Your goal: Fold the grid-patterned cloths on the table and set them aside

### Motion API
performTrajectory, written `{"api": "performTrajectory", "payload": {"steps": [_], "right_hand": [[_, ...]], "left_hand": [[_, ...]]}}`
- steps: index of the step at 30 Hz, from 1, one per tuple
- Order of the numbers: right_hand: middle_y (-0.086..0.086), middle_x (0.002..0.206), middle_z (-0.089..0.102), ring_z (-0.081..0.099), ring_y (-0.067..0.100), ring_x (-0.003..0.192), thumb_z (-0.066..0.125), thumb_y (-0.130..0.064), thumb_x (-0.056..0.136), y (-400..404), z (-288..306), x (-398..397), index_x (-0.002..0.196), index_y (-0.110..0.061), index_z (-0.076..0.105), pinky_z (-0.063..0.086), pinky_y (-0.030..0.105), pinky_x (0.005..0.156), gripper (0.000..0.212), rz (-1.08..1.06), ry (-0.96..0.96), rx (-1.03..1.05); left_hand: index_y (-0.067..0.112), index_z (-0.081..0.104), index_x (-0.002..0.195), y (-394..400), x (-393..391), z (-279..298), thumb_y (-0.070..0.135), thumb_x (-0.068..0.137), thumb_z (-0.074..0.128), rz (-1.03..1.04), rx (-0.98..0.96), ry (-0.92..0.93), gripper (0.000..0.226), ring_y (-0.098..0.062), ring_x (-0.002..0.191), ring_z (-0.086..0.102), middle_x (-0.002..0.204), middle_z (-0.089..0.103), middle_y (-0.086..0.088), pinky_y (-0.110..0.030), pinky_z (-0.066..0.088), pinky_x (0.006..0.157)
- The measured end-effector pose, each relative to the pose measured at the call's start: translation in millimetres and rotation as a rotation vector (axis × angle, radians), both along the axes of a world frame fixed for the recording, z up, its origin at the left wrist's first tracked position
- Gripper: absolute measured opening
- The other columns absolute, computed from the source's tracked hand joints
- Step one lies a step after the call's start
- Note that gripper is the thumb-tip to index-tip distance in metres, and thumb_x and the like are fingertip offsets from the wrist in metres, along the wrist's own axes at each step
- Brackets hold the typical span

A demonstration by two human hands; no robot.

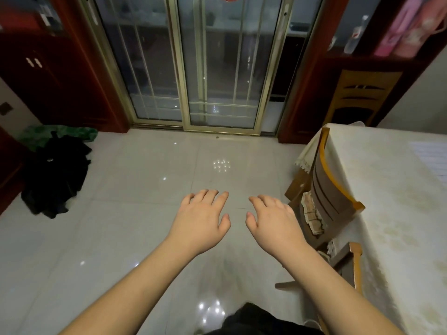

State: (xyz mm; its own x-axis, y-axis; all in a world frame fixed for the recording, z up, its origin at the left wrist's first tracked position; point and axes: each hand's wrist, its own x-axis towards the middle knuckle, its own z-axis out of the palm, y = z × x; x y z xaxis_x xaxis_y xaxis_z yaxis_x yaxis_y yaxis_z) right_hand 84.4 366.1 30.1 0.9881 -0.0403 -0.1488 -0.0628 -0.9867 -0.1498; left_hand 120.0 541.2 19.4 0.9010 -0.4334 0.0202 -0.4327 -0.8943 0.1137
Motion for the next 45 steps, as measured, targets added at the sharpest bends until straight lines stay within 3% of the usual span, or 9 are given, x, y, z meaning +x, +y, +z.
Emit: {"api": "performTrajectory", "payload": {"steps": [6, 11, 14, 17, 19, 23, 30, 39, 45], "right_hand": [[-0.001, 0.151, 0.041, 0.038, 0.019, 0.137, 0.032, -0.040, 0.101, -40.4, -14.0, 84.7, 0.147, -0.024, 0.037, 0.028, 0.036, 0.111, 0.049, -0.047, 0.012, 0.011], [0.002, 0.149, 0.043, 0.040, 0.023, 0.136, 0.028, -0.042, 0.101, -88.2, -14.8, 168.4, 0.146, -0.021, 0.039, 0.030, 0.038, 0.110, 0.051, -0.092, 0.017, 0.031], [0.002, 0.146, 0.047, 0.043, 0.022, 0.134, 0.030, -0.041, 0.101, -112.9, -11.8, 210.0, 0.145, -0.020, 0.042, 0.033, 0.037, 0.109, 0.050, -0.097, -0.018, 0.022], [0.000, 0.149, 0.043, 0.040, 0.019, 0.136, 0.033, -0.041, 0.102, -134.5, -9.8, 245.6, 0.147, -0.023, 0.038, 0.029, 0.036, 0.112, 0.049, -0.111, 0.000, 0.044], [0.000, 0.151, 0.041, 0.038, 0.019, 0.138, 0.031, -0.042, 0.102, -145.9, -10.6, 265.4, 0.148, -0.024, 0.036, 0.028, 0.036, 0.113, 0.050, -0.123, 0.021, 0.043], [0.004, 0.144, 0.051, 0.050, 0.024, 0.130, 0.039, -0.040, 0.100, -163.5, -19.0, 301.5, 0.142, -0.020, 0.047, 0.038, 0.038, 0.107, 0.047, -0.173, 0.001, 0.033], [0.001, 0.155, 0.036, 0.036, 0.022, 0.140, 0.028, -0.043, 0.103, -190.4, -28.7, 408.5, 0.150, -0.024, 0.033, 0.027, 0.039, 0.115, 0.051, -0.272, 0.080, 0.011], [0.000, 0.152, 0.038, 0.036, 0.021, 0.139, 0.029, -0.043, 0.103, -224.0, -9.2, 538.8, 0.148, -0.026, 0.035, 0.028, 0.037, 0.115, 0.049, -0.466, 0.046, 0.015], [0.002, 0.149, 0.041, 0.040, 0.023, 0.135, 0.031, -0.042, 0.102, -281.1, -9.3, 583.4, 0.146, -0.023, 0.037, 0.031, 0.038, 0.111, 0.049, -0.596, 0.058, 0.011]], "left_hand": [[0.019, 0.065, 0.123, -46.0, 101.5, -12.8, 0.045, 0.087, 0.032, -0.075, 0.063, 0.016, 0.054, -0.020, 0.105, 0.065, 0.112, 0.070, 0.001, -0.039, 0.052, 0.085], [0.018, 0.065, 0.122, -96.1, 183.8, -10.8, 0.043, 0.087, 0.033, -0.120, 0.063, 0.027, 0.054, -0.021, 0.105, 0.066, 0.112, 0.070, 0.000, -0.041, 0.053, 0.085], [0.018, 0.060, 0.129, -125.3, 225.4, -5.7, 0.044, 0.089, 0.028, -0.137, 0.066, 0.015, 0.058, -0.022, 0.112, 0.062, 0.119, 0.067, -0.002, -0.041, 0.049, 0.091], [0.022, 0.039, 0.147, -146.8, 263.9, -3.5, 0.046, 0.095, 0.021, -0.164, 0.081, 0.044, 0.059, -0.019, 0.134, 0.043, 0.143, 0.050, 0.001, -0.039, 0.033, 0.108], [0.025, 0.031, 0.150, -159.2, 288.4, -4.3, 0.049, 0.094, 0.012, -0.173, 0.074, 0.035, 0.064, -0.017, 0.138, 0.036, 0.148, 0.044, 0.003, -0.037, 0.027, 0.111], [0.026, 0.026, 0.152, -181.9, 338.6, -14.4, 0.045, 0.101, 0.025, -0.218, 0.057, 0.048, 0.054, -0.017, 0.141, 0.032, 0.152, 0.038, 0.003, -0.035, 0.023, 0.113], [0.028, 0.022, 0.153, -220.0, 457.9, -21.2, 0.048, 0.101, 0.023, -0.308, 0.062, 0.038, 0.055, -0.019, 0.144, 0.028, 0.157, 0.031, 0.002, -0.040, 0.023, 0.117], [0.027, 0.025, 0.152, -263.5, 622.2, 5.6, 0.050, 0.100, 0.025, -0.479, 0.092, 0.001, 0.056, -0.021, 0.142, 0.030, 0.156, 0.034, 0.000, -0.042, 0.022, 0.115], [0.025, 0.031, 0.150, -328.6, 684.8, 11.1, 0.050, 0.097, 0.019, -0.598, 0.092, 0.004, 0.059, -0.022, 0.138, 0.037, 0.151, 0.042, 0.000, -0.042, 0.026, 0.113]]}}
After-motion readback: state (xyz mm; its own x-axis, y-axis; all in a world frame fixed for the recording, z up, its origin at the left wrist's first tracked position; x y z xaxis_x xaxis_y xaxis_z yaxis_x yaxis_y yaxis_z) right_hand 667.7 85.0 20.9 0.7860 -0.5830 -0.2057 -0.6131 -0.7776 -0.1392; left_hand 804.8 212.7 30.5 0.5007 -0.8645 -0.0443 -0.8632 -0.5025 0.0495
